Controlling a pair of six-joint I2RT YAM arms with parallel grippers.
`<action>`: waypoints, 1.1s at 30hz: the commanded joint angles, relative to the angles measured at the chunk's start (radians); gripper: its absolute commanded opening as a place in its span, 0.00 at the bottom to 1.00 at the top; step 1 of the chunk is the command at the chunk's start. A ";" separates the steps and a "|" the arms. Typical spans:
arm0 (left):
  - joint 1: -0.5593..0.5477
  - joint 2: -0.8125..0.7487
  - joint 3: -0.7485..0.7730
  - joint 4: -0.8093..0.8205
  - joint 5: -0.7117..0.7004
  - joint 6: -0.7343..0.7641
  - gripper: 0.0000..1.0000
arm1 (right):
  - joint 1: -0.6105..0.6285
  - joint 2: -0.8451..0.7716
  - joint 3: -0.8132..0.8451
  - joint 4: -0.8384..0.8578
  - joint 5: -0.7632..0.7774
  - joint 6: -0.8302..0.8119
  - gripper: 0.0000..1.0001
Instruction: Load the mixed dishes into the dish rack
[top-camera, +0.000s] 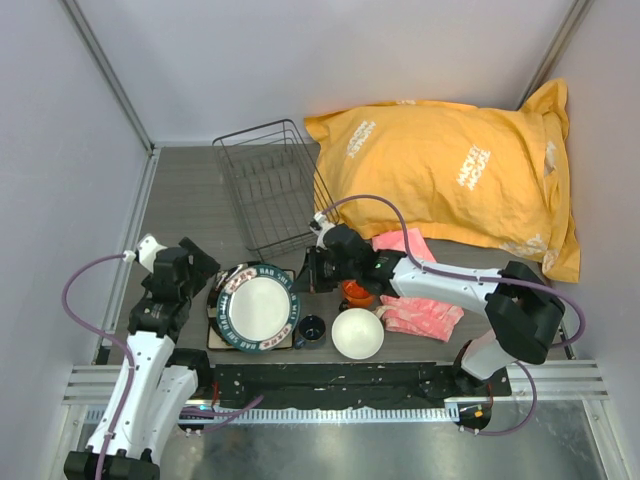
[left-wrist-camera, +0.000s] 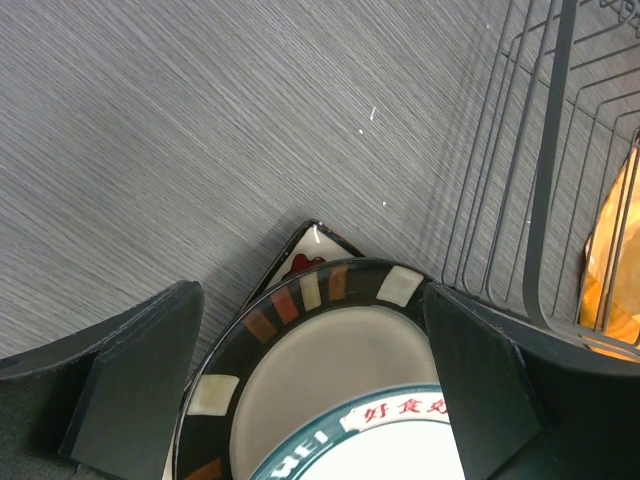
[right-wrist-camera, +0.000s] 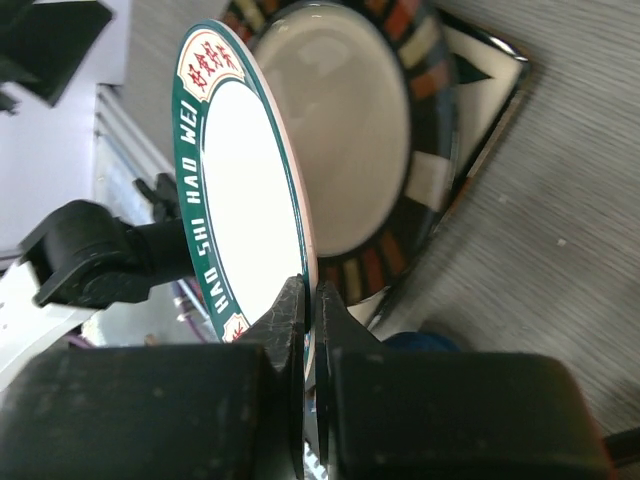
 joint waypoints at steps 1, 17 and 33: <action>0.007 -0.020 0.013 0.025 0.027 -0.011 0.97 | -0.010 -0.061 0.023 0.134 -0.094 0.032 0.01; 0.005 -0.178 0.043 0.083 0.212 0.005 0.97 | -0.137 -0.095 0.027 0.173 -0.175 0.058 0.01; 0.005 -0.122 -0.017 0.332 0.533 -0.020 0.93 | -0.272 -0.150 0.064 0.192 -0.252 0.080 0.01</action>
